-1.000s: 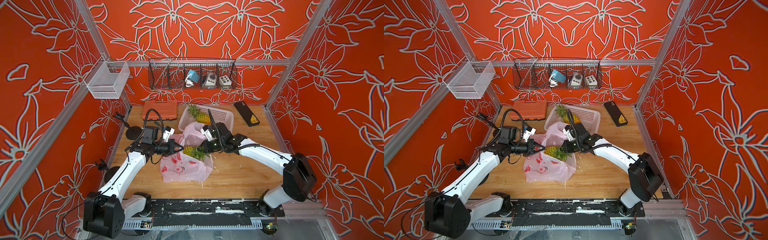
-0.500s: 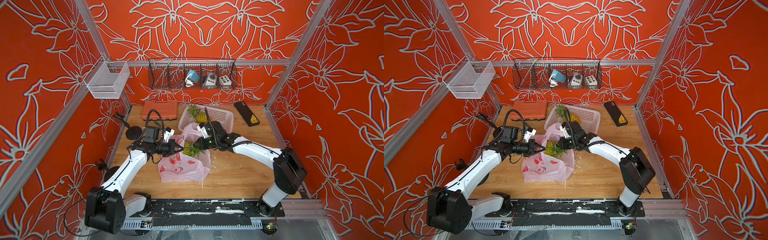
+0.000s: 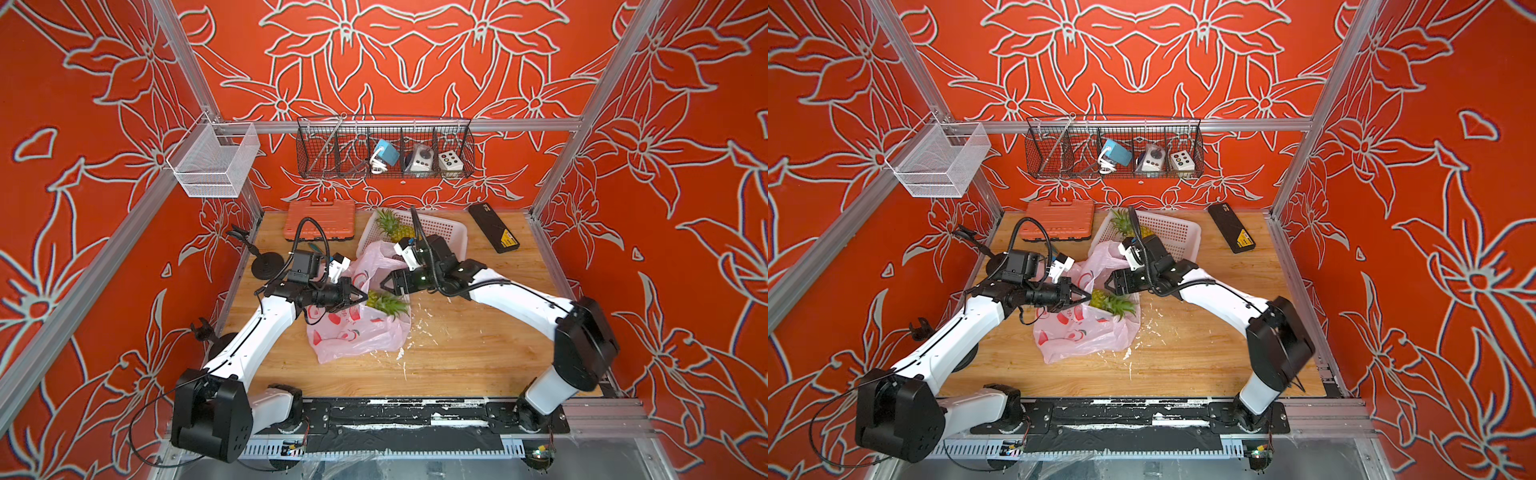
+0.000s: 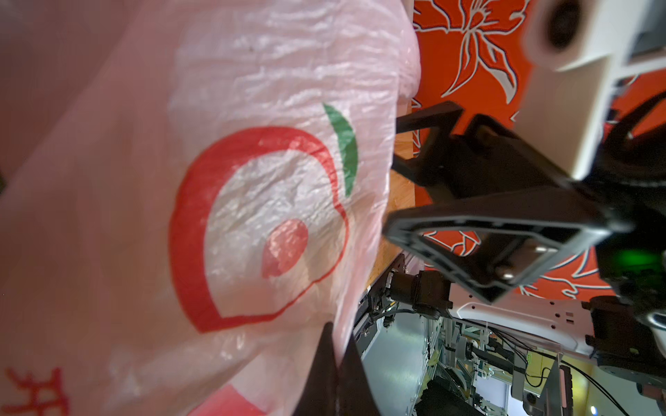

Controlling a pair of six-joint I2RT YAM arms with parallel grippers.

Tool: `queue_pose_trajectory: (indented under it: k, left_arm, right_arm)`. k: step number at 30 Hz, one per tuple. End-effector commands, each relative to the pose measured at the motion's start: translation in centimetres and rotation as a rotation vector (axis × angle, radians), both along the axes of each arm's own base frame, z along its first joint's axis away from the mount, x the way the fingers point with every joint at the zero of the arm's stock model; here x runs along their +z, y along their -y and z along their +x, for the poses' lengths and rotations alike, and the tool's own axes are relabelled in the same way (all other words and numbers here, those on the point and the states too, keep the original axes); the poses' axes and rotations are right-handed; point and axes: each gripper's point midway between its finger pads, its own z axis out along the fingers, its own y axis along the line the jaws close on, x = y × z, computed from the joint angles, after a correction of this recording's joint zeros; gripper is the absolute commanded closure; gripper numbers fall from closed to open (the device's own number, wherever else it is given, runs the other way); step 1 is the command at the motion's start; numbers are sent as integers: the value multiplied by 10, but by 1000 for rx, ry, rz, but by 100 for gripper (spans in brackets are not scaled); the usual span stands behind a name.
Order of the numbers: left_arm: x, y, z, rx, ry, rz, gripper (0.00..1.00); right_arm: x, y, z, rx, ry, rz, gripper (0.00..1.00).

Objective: Place the pineapple into a plastic bag & tie a knot
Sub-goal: Place the pineapple in the plastic bag, then pick up the pineapple from the basket.

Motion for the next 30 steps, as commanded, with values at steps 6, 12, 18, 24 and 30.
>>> queue_pose_trajectory:
  k: [6,12,18,24,30]
  left_arm:
    - [15,2,2,-26,37,5,100]
    - [38,6,4,-48,54,-19,100]
    - [69,7,-2,-72,109,-27,100]
    - [57,4,-1,-90,68,23,100]
    - [36,6,6,-92,8,21,100]
  right_arm:
    - [68,101,56,-303,267,-244,2]
    - [23,101,128,-330,194,-444,2]
    - [-29,83,179,-288,173,-572,2]
    - [-65,75,208,-242,192,-668,2]
    - [-95,64,218,-177,195,-698,2]
